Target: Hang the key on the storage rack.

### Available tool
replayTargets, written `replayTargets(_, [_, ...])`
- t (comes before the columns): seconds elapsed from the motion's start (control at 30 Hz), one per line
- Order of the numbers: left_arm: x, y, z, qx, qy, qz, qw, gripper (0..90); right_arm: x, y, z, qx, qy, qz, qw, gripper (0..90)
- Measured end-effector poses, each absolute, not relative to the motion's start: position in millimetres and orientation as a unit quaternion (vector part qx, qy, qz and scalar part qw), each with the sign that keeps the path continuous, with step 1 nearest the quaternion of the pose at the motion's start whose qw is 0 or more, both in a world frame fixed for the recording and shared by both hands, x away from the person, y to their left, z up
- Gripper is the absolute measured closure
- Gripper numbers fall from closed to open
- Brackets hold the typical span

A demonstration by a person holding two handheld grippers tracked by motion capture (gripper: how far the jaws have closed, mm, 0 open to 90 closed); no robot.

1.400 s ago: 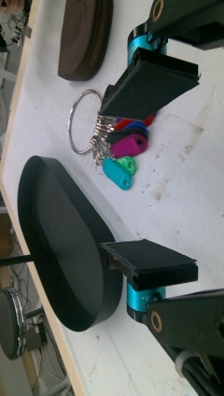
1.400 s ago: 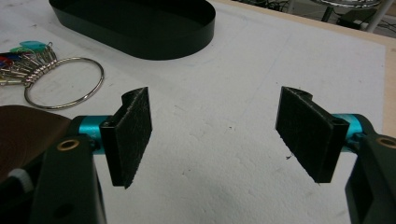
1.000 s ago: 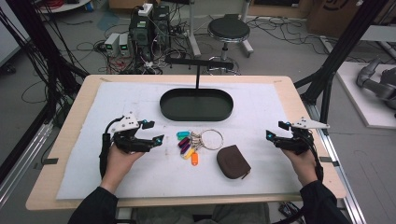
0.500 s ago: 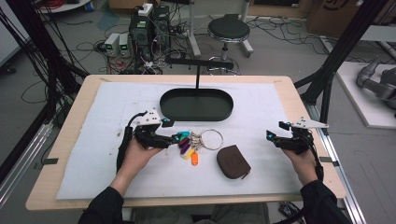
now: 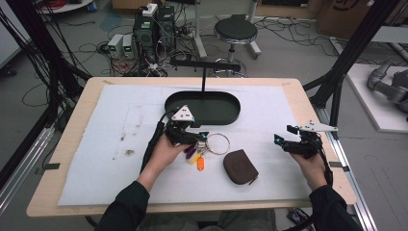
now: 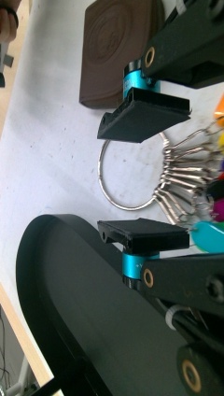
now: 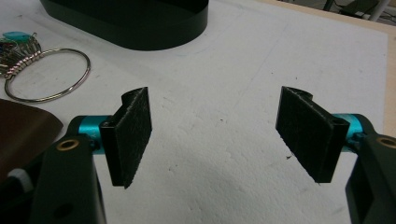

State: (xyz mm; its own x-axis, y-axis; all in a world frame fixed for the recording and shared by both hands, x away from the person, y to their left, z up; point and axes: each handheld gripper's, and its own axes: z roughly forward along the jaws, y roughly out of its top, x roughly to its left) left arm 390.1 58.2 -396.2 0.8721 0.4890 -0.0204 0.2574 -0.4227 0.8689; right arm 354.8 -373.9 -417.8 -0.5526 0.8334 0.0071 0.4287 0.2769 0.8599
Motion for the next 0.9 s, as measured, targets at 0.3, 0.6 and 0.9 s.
replayTargets(0.3, [404.0,39.0,-404.0,0.843,0.227,0.113,0.474,54.5,354.3,-374.4,-417.4,0.411,0.765,0.438,0.233,27.6])
replayTargets(0.6, [423.6,18.0,-411.4,0.866,0.242,0.098,0.427,57.6,352.9,-375.2,-417.9,0.412,0.766,0.435,0.233,27.6])
replayTargets(0.9, [437.7,1.1,-423.2,0.881,0.251,0.086,0.392,61.1,353.6,-375.1,-418.4,0.413,0.766,0.434,0.233,28.3])
